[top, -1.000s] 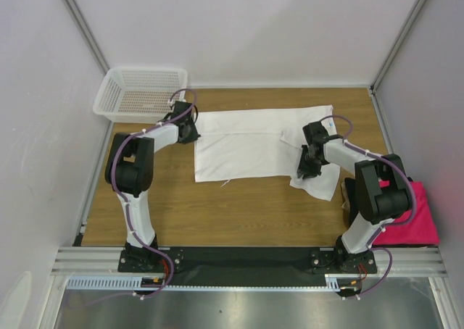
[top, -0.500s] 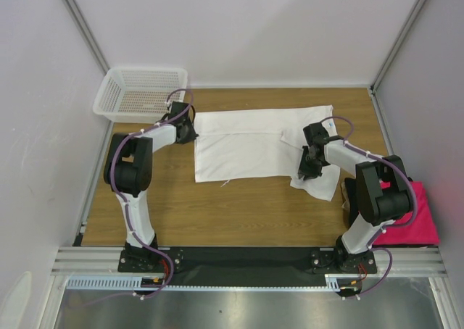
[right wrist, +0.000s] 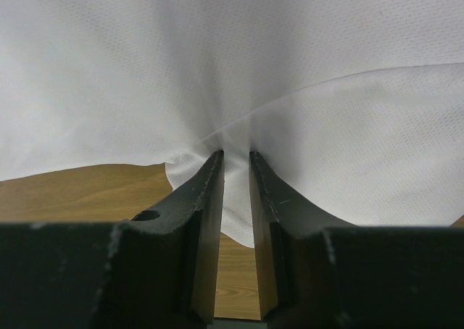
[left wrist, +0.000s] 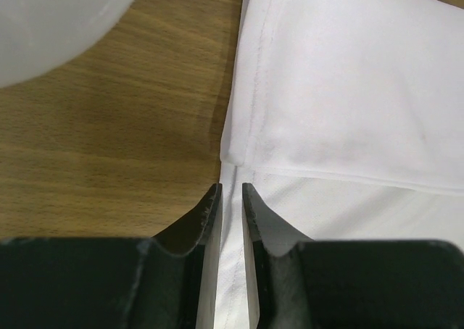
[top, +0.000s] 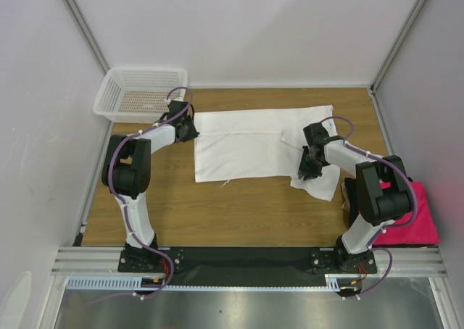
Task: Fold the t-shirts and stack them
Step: Fold the tshirt
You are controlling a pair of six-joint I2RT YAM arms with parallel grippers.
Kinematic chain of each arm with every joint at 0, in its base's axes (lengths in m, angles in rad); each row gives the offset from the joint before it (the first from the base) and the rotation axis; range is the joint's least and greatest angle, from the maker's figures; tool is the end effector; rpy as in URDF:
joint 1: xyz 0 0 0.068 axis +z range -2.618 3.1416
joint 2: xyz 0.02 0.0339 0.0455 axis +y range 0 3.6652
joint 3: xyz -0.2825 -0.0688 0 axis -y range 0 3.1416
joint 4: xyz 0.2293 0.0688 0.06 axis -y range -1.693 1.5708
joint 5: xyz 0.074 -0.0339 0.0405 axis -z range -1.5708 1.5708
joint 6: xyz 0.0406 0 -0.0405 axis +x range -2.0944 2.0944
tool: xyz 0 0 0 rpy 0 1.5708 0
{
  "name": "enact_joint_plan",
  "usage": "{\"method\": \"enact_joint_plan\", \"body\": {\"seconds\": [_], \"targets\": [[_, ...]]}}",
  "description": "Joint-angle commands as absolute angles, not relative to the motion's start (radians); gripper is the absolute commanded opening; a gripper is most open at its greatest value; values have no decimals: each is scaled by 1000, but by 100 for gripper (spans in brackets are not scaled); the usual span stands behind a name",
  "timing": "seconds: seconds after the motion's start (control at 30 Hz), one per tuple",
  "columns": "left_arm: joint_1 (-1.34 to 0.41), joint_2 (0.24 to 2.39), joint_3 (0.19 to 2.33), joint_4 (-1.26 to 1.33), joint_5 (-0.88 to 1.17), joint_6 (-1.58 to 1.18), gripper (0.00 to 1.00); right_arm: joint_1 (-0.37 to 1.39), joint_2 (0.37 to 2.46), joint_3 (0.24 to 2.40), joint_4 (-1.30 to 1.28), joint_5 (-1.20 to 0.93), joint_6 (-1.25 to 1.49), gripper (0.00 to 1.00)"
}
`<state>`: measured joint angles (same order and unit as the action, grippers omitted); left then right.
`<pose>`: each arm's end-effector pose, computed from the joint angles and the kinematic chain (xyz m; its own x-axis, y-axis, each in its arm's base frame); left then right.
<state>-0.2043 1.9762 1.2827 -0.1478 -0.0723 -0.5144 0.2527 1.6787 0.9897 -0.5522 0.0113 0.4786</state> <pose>0.4142 -0.0828 0.1873 -0.7119 -0.3537 -0.6067 -0.2241 0.9332 -0.2810 0.2932 0.0752 0.1865 -0.9267 0.2363 -0.2922 0.2031 0.9692 0.1396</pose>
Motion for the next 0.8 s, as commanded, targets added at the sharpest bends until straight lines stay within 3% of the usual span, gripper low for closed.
{"method": "enact_joint_plan", "body": {"seconds": [0.0, 0.77], "targets": [[-202, 1927, 1276, -117, -49, -505, 22, 250, 1654, 988, -557, 26, 491, 26], [-207, 1993, 1299, -138, -29, -505, 21, 250, 1655, 994, -566, 34, 489, 26]]}}
